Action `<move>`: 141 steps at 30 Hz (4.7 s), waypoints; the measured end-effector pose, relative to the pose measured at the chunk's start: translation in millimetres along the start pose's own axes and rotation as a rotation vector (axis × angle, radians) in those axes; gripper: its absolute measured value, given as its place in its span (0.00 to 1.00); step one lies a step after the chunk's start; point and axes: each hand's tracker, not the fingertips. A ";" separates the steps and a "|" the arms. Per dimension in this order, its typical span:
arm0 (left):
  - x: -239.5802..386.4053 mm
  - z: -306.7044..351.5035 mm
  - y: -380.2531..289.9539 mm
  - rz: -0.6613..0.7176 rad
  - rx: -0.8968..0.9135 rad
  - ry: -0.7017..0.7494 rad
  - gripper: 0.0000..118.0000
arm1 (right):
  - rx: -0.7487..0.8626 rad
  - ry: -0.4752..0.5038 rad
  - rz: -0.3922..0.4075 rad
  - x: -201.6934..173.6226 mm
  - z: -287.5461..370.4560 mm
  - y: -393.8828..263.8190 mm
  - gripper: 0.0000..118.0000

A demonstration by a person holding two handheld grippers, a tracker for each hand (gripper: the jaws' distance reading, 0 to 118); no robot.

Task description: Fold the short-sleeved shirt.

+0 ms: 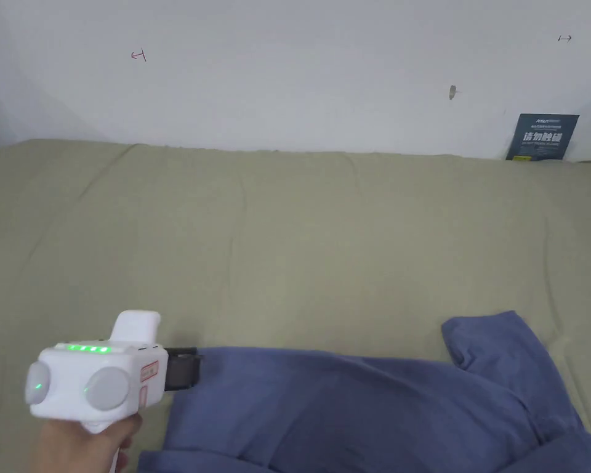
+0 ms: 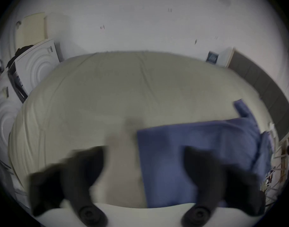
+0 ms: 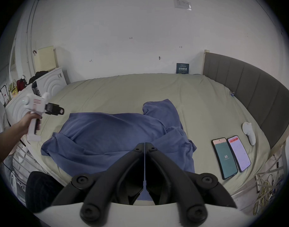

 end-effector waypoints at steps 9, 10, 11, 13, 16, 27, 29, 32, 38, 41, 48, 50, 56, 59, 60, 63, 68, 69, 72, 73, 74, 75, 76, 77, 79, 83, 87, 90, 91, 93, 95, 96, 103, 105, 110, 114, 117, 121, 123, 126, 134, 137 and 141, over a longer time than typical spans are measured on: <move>30.9 -85.9 7.1 -0.139 -0.174 0.081 0.88 | -0.047 -0.023 -0.011 4.0 -29.1 2.3 0.02; 30.1 -77.6 1.5 -0.136 -0.123 0.048 0.75 | -0.048 -0.024 -0.013 4.4 -29.7 2.7 0.02; 33.5 -69.5 2.0 -0.109 -0.076 -0.006 0.62 | -0.047 -0.025 -0.013 4.2 -28.9 2.6 0.02; 42.3 -62.2 -1.3 -0.130 -0.046 -0.053 0.18 | -0.047 -0.028 -0.007 4.7 -29.5 3.8 0.02; 48.5 -52.6 -10.2 -0.158 -0.036 -0.048 0.08 | -0.054 -0.022 -0.020 10.3 -31.9 5.1 0.02; 45.2 26.6 -11.7 -0.086 0.116 -0.165 0.08 | -0.162 -0.057 0.057 68.6 -125.4 49.3 0.36; 47.1 30.5 -9.6 -0.086 0.119 -0.176 0.08 | -0.236 -0.027 -0.010 87.7 -168.6 64.4 1.00; 52.2 32.8 -7.7 -0.076 0.119 -0.193 0.08 | -0.294 -0.001 -0.047 107.3 -230.6 78.8 1.00; 52.1 28.0 -6.1 -0.076 0.102 -0.196 0.08 | -0.369 -0.193 -0.034 134.0 -314.3 82.6 1.00; 51.1 24.9 -6.2 -0.082 0.093 -0.184 0.08 | -0.436 -0.182 0.037 119.5 -325.9 80.4 0.94; 53.2 15.1 -8.4 -0.065 0.067 -0.198 0.08 | -0.388 -0.080 0.158 80.9 -303.0 84.4 0.02; 54.1 13.7 -8.0 -0.063 0.059 -0.201 0.08 | -0.388 -0.057 0.186 75.7 -295.8 87.2 0.02; 35.4 29.8 -4.1 -0.016 0.062 -0.207 0.06 | -0.223 -0.049 0.217 72.0 -235.2 103.8 0.02; 24.6 69.0 -14.0 0.007 0.113 -0.209 0.06 | -0.131 0.007 0.202 75.3 -182.3 109.8 0.02; 21.8 85.6 -18.1 0.008 0.133 -0.205 0.06 | -0.112 0.017 0.210 76.0 -162.5 110.8 0.02; 16.5 131.3 -36.5 0.008 0.173 -0.202 0.06 | -0.026 0.057 0.211 76.4 -104.4 107.0 0.02; 8.7 183.5 -82.8 0.024 0.196 -0.211 0.06 | 0.043 0.115 0.177 71.1 -14.7 75.0 0.02; 7.0 189.2 -93.3 0.029 0.184 -0.213 0.06 | 0.045 0.116 0.173 71.3 -2.5 63.5 0.02; 6.0 195.8 -127.8 0.031 0.127 -0.209 0.06 | 0.004 0.101 0.159 70.8 16.8 23.0 0.02; 6.6 193.7 -138.7 0.028 0.111 -0.203 0.06 | -0.026 0.092 0.144 71.7 18.8 8.0 0.02; 7.9 188.4 -154.1 0.017 0.065 -0.207 0.06 | -0.062 0.082 0.118 72.7 20.2 -11.2 0.02; 8.7 184.2 -165.0 0.007 0.034 -0.207 0.06 | -0.085 0.076 0.098 82.5 12.7 -27.9 0.02; 9.8 179.9 -175.4 0.002 0.011 -0.203 0.06 | -0.108 0.066 0.077 83.8 11.7 -43.3 0.02; 9.9 174.2 -185.1 0.015 -0.005 -0.191 0.06 | -0.136 0.054 0.048 84.3 10.6 -58.9 0.02; 8.1 162.1 -195.2 0.037 -0.030 -0.178 0.06 | -0.171 0.032 -0.003 85.7 5.4 -79.4 0.02; 3.4 148.5 -196.7 0.057 0.011 -0.188 0.79 | -0.148 -0.003 -0.075 89.4 -2.1 -89.8 0.30; -1.8 184.5 -191.2 0.066 0.104 -0.238 1.00 | -0.115 0.046 -0.182 88.5 18.7 -78.4 1.00; -12.9 223.4 -198.7 0.084 0.190 -0.226 1.00 | -0.009 0.074 -0.150 71.6 54.4 -67.9 1.00; -16.0 232.9 -201.6 0.097 0.199 -0.220 1.00 | 0.000 0.088 -0.149 60.8 66.7 -66.2 1.00; -23.6 247.7 -208.9 0.123 0.207 -0.192 1.00 | -0.018 0.123 -0.159 45.7 84.3 -61.9 1.00; -28.6 254.1 -211.0 0.144 0.205 -0.176 0.99 | 0.003 0.205 -0.191 31.7 95.5 -63.3 0.84; -34.3 253.0 -211.3 0.175 0.166 -0.190 0.89 | 0.009 0.209 -0.195 25.5 99.2 -63.2 0.54; -81.8 203.5 -201.6 0.362 0.097 -0.330 0.01 | -0.016 0.265 -0.192 -15.9 106.1 -52.4 0.00; -106.5 175.6 -200.7 0.504 0.051 -0.526 0.27 | -0.030 0.257 -0.176 -22.5 104.9 -49.4 0.00; -137.1 88.9 -209.6 0.628 -0.145 -0.969 1.00 | -0.015 0.270 -0.191 -30.9 106.3 -42.0 0.00; -130.2 28.9 -218.8 0.620 -0.272 -1.074 1.00 | -0.011 0.251 -0.200 -40.7 104.6 -33.0 0.00; -127.3 19.1 -204.8 0.634 -0.255 -1.267 1.00 | -0.016 0.244 -0.201 -50.0 101.4 -25.5 0.00; -106.2 3.1 -195.5 0.633 -0.276 -1.344 1.00 | -0.014 0.255 -0.216 -65.7 92.0 -14.4 0.00; -107.1 -12.2 -192.2 0.660 -0.260 -1.306 0.98 | -0.026 0.260 -0.211 -75.9 85.0 -10.8 0.00; -93.4 -28.0 -184.6 0.645 -0.409 -0.994 0.04 | -0.039 0.271 -0.208 -90.0 77.9 -7.1 0.00; -85.0 27.6 -151.6 0.452 -0.283 -0.762 0.04 | -0.026 0.290 -0.166 -110.3 80.0 5.6 0.00; -91.3 54.3 -144.6 0.416 -0.198 -0.609 0.04 | -0.009 0.299 -0.158 -111.3 85.6 8.9 0.00; -103.1 84.4 -136.6 0.336 -0.142 -0.389 0.04 | 0.019 0.324 -0.157 -111.8 95.7 10.5 0.00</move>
